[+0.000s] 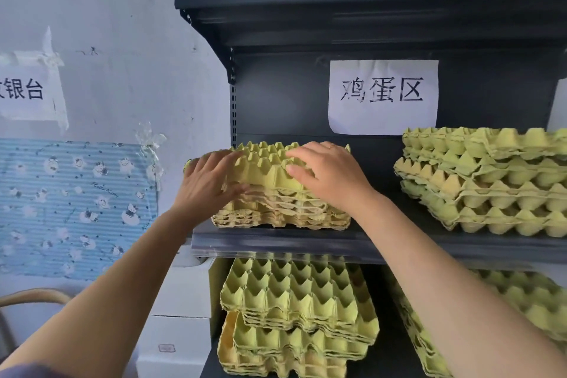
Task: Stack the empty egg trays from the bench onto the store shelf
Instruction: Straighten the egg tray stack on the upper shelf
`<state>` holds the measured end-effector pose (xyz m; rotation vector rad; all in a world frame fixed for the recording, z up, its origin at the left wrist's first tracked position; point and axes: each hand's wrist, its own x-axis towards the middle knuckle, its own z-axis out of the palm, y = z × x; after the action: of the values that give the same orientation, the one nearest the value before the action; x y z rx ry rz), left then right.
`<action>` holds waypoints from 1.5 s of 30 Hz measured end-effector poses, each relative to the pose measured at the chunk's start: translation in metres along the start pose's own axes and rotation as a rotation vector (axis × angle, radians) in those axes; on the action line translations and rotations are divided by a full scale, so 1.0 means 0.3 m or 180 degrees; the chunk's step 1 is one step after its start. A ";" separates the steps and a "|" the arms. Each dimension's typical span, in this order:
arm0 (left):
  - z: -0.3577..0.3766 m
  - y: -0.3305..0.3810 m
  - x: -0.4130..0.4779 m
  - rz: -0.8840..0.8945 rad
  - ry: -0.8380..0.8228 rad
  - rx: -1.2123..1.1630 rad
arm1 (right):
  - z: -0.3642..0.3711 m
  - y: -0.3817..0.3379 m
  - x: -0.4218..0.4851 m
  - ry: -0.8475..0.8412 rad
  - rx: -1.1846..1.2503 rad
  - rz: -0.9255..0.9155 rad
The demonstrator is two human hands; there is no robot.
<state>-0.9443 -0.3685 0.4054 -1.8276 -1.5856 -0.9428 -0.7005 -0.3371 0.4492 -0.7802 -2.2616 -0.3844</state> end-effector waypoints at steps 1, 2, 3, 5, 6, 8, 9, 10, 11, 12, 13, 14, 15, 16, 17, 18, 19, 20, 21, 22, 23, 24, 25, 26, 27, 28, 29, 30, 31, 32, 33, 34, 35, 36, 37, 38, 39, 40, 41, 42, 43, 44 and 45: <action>-0.006 -0.028 0.005 0.0003 -0.0122 0.0034 | 0.008 -0.041 0.014 -0.0227 -0.0380 -0.0040; -0.010 -0.053 0.008 0.0021 -0.0306 0.0098 | 0.024 -0.076 0.025 -0.0460 -0.0725 -0.0042; -0.010 -0.082 0.013 0.0071 -0.0498 0.0183 | 0.046 -0.110 0.034 -0.0674 -0.1009 0.0008; 0.000 -0.124 0.021 0.0232 -0.0757 0.0364 | 0.091 -0.153 0.041 -0.0949 -0.1384 0.0216; 0.005 -0.135 0.027 0.0304 -0.0819 0.0404 | 0.110 -0.165 0.040 -0.0983 -0.1521 0.0330; 0.009 -0.149 0.037 0.0443 -0.0884 0.0405 | 0.134 -0.184 0.035 -0.0870 -0.1699 0.0504; 0.009 -0.156 0.041 0.0514 -0.0869 0.0385 | 0.142 -0.192 0.035 -0.0770 -0.1744 0.0537; 0.007 -0.160 0.045 0.0584 -0.0818 0.0369 | 0.147 -0.199 0.038 -0.0684 -0.1760 0.0546; 0.005 -0.161 0.049 0.0648 -0.0726 0.0362 | 0.146 -0.201 0.039 -0.0624 -0.1747 0.0550; 0.004 -0.159 0.051 0.0704 -0.0608 0.0363 | 0.142 -0.195 0.040 -0.0578 -0.1714 0.0554; 0.004 -0.157 0.052 0.0747 -0.0479 0.0359 | 0.135 -0.184 0.041 -0.0542 -0.1689 0.0556; 0.005 -0.151 0.054 0.0781 -0.0354 0.0366 | 0.125 -0.166 0.043 -0.0509 -0.1673 0.0557; 0.006 -0.141 0.060 0.0817 -0.0243 0.0376 | 0.115 -0.143 0.044 -0.0478 -0.1663 0.0564; 0.009 -0.129 0.068 0.0849 -0.0132 0.0375 | 0.107 -0.117 0.045 -0.0448 -0.1659 0.0571; 0.014 -0.116 0.078 0.0875 -0.0024 0.0368 | 0.101 -0.089 0.047 -0.0422 -0.1646 0.0585; 0.023 -0.103 0.092 0.0890 0.0062 0.0354 | 0.099 -0.061 0.052 -0.0403 -0.1623 0.0607; 0.032 -0.091 0.106 0.0885 0.0096 0.0350 | 0.100 -0.036 0.057 -0.0393 -0.1593 0.0636; 0.043 -0.078 0.120 0.0861 0.0073 0.0357 | 0.104 -0.012 0.063 -0.0385 -0.1575 0.0669; 0.056 -0.067 0.135 0.0820 0.0006 0.0367 | 0.111 0.010 0.067 -0.0384 -0.1568 0.0705; 0.072 -0.056 0.146 0.0781 -0.0082 0.0385 | 0.120 0.031 0.067 -0.0397 -0.1557 0.0745; 0.091 -0.047 0.155 0.0749 -0.0182 0.0415 | 0.133 0.050 0.066 -0.0433 -0.1537 0.0782; 0.112 -0.040 0.160 0.0728 -0.0288 0.0451 | 0.149 0.066 0.062 -0.0498 -0.1504 0.0812; 0.134 -0.035 0.163 0.0711 -0.0390 0.0475 | 0.166 0.082 0.058 -0.0582 -0.1457 0.0828; 0.155 -0.034 0.162 0.0692 -0.0480 0.0478 | 0.182 0.095 0.054 -0.0662 -0.1400 0.0835; 0.170 -0.035 0.159 0.0677 -0.0528 0.0468 | 0.195 0.106 0.048 -0.0707 -0.1341 0.0834; 0.183 -0.037 0.157 0.0672 -0.0519 0.0462 | 0.204 0.119 0.045 -0.0711 -0.1294 0.0817; 0.189 -0.040 0.156 0.0680 -0.0471 0.0473 | 0.209 0.130 0.043 -0.0693 -0.1272 0.0781; 0.190 -0.040 0.156 0.0700 -0.0424 0.0491 | 0.211 0.138 0.042 -0.0679 -0.1267 0.0742; 0.189 -0.039 0.157 0.0721 -0.0399 0.0504 | 0.211 0.144 0.041 -0.0676 -0.1267 0.0710; 0.188 -0.039 0.154 0.0732 -0.0386 0.0503 | 0.211 0.147 0.040 -0.0671 -0.1260 0.0688; 0.189 -0.038 0.150 0.0726 -0.0377 0.0499 | 0.212 0.151 0.039 -0.0655 -0.1246 0.0674; 0.188 -0.040 0.148 0.0706 -0.0373 0.0497 | 0.212 0.151 0.040 -0.0635 -0.1234 0.0657; 0.186 -0.043 0.145 0.0680 -0.0372 0.0500 | 0.214 0.150 0.042 -0.0628 -0.1221 0.0633; 0.184 -0.049 0.143 0.0660 -0.0367 0.0518 | 0.217 0.146 0.046 -0.0627 -0.1213 0.0604; 0.181 -0.056 0.140 0.0642 -0.0357 0.0541 | 0.221 0.142 0.049 -0.0621 -0.1219 0.0573; 0.180 -0.061 0.135 0.0619 -0.0355 0.0561 | 0.225 0.138 0.052 -0.0611 -0.1239 0.0543; 0.181 -0.064 0.128 0.0596 -0.0365 0.0579 | 0.231 0.134 0.052 -0.0601 -0.1273 0.0510; 0.182 -0.065 0.119 0.0579 -0.0379 0.0608 | 0.237 0.131 0.049 -0.0595 -0.1309 0.0471; 0.187 -0.065 0.109 0.0571 -0.0392 0.0649 | 0.245 0.130 0.043 -0.0584 -0.1343 0.0434; 0.192 -0.064 0.098 0.0559 -0.0397 0.0687 | 0.254 0.130 0.034 -0.0568 -0.1371 0.0401; 0.197 -0.061 0.088 0.0534 -0.0392 0.0706 | 0.260 0.132 0.027 -0.0559 -0.1383 0.0372; 0.200 -0.058 0.082 0.0505 -0.0386 0.0707 | 0.261 0.137 0.024 -0.0562 -0.1376 0.0342; 0.201 -0.054 0.079 0.0481 -0.0392 0.0707 | 0.256 0.144 0.025 -0.0588 -0.1347 0.0318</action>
<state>-0.9494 -0.3045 0.3866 -1.8465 -1.5313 -0.5724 -0.7179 -0.2644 0.4020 -1.1803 -2.3283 -0.7871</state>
